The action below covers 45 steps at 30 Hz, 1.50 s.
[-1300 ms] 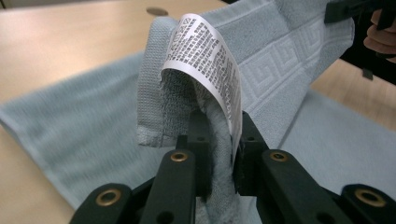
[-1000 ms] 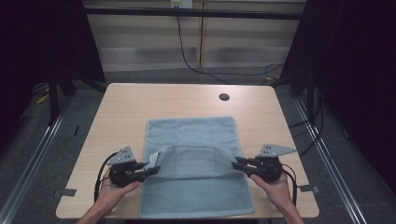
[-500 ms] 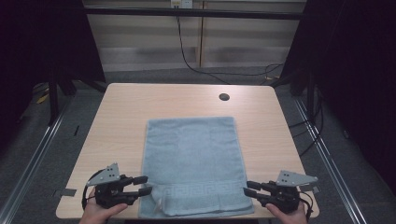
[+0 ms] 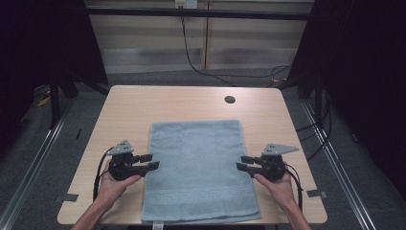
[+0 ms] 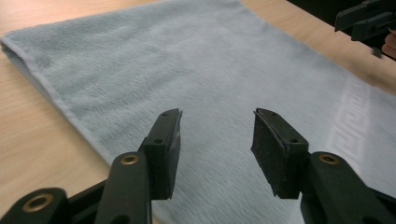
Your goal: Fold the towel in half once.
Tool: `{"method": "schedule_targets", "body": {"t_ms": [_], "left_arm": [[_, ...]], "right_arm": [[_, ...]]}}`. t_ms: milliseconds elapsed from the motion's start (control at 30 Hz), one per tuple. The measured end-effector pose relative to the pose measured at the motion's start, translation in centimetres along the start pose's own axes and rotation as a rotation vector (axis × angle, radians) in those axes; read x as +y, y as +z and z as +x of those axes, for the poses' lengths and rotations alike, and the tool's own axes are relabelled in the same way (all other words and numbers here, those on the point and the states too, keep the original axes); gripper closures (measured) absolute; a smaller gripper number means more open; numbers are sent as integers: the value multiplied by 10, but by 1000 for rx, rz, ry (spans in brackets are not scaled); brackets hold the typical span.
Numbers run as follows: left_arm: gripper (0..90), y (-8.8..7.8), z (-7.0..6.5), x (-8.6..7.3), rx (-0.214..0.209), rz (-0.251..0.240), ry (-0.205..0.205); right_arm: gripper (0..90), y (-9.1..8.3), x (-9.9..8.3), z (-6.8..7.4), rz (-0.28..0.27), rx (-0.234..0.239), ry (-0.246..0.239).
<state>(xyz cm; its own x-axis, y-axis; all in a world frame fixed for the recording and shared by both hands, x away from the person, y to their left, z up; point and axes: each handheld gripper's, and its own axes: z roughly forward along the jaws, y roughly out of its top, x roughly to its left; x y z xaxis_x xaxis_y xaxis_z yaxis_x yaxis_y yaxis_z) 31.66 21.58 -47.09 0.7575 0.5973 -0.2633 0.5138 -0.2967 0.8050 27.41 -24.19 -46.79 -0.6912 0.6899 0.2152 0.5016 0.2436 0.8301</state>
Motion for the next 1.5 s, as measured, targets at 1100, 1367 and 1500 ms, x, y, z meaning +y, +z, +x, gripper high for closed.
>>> {"method": "schedule_targets", "body": {"t_ms": [1100, 1367, 1500], "left_arm": [[482, 30, 3, -22, 6, 123, 75], [490, 11, -20, -38, -56, 152, 67], [491, 4, -35, -45, -41, 168, 103]], "right_arm": [[495, 46, -16, 11, 205, -21, -33], [494, 22, -34, 37, 221, 18, -22], [491, 13, -41, 49, 236, 36, -18]]}}
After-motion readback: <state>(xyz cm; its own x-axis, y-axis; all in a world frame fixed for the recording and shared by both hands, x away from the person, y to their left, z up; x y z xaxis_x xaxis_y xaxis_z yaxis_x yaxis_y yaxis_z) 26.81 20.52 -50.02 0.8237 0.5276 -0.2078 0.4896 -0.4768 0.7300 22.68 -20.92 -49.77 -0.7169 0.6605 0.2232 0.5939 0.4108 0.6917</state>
